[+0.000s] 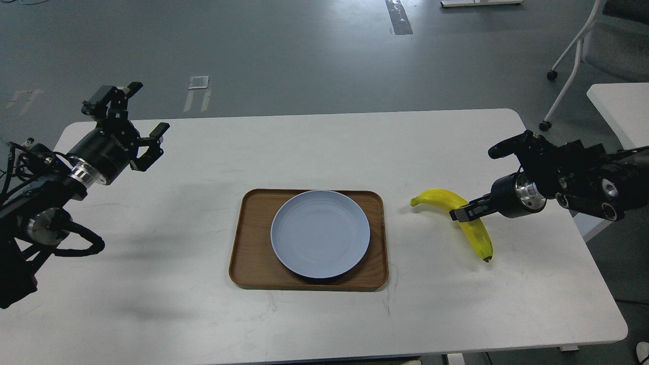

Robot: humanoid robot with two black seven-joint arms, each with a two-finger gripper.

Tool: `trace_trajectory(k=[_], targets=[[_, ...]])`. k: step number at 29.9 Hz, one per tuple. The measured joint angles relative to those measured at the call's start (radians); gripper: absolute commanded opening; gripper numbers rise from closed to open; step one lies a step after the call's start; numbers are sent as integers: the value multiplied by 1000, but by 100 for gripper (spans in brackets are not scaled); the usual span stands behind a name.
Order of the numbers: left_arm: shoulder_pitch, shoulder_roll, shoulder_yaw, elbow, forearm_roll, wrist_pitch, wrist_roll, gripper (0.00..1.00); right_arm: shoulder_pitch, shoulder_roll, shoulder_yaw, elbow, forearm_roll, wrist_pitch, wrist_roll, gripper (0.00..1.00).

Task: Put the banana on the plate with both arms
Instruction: 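Grasp the banana with the right gripper and lift it, then carry the banana with the right gripper and lower it onto the plate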

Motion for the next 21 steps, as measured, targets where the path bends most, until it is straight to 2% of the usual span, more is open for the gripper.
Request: trace_trajectory(k=[5,8,17,21], targets=[[-2,3,-1,-1,0,0,0,98,124,-3,4,61,12,1,0,13],[-3,3,-1,-2,0,0,0,98,190,37,6,84,52,6,0,14],[-5,5,-6,-2,-1,0,0,98,223,307,-35,89,315,9,0,14],[-5,5,-6,-4,0,0,0,98,198,389,-54,85,386,0,0,14]])
